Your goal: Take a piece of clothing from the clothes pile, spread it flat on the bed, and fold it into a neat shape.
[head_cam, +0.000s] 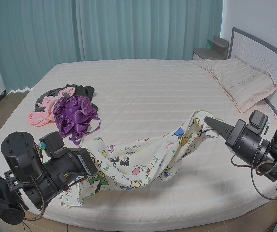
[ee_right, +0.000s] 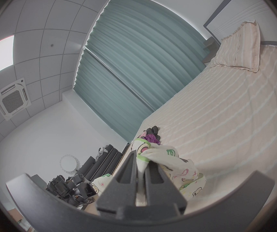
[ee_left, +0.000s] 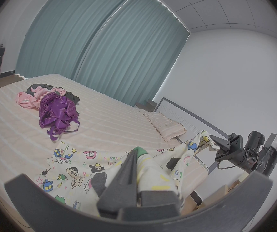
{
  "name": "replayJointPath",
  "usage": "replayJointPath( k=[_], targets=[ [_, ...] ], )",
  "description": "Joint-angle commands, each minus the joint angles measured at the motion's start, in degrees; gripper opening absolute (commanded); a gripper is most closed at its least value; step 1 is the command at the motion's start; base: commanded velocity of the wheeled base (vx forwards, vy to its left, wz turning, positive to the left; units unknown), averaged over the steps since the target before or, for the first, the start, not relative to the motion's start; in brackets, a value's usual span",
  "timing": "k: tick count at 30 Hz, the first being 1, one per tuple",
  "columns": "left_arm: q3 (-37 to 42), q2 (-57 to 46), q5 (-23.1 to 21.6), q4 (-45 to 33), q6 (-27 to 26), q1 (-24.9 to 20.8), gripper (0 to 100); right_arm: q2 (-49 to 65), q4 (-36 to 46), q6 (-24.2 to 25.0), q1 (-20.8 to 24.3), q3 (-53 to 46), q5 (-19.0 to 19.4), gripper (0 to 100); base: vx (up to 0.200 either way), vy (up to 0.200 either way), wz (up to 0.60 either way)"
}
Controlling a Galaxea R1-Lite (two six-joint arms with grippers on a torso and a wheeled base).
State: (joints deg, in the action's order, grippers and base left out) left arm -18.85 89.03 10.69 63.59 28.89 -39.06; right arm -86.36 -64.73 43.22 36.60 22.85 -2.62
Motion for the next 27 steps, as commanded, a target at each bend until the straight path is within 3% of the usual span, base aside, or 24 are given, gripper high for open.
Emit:
replayJointPath(
  k=[1, 16, 22, 27],
  targets=[
    [0.04, 0.09, 0.03, 0.05, 0.02, 0.04, 0, 0.14, -0.04, -0.06, -0.56, 0.09, -0.02, 0, 0.000, -0.200, 0.00],
    [0.04, 0.18, 0.12, 0.05, 0.02, 0.04, 0, 0.14, -0.04, -0.06, -0.65, 0.18, -0.02, 0, 0.000, -0.200, 0.00],
    [0.04, 0.09, 0.12, 0.05, -0.06, 0.04, 0, 0.40, -0.04, -0.15, -0.65, 0.18, -0.02, 0, 0.000, 0.000, 0.00],
    [0.04, -0.26, 0.38, 1.10, -0.15, 0.04, 0, 0.75, -0.04, -0.50, -0.65, 0.09, -0.02, 0, -0.200, 0.000, 0.00]
  ],
)
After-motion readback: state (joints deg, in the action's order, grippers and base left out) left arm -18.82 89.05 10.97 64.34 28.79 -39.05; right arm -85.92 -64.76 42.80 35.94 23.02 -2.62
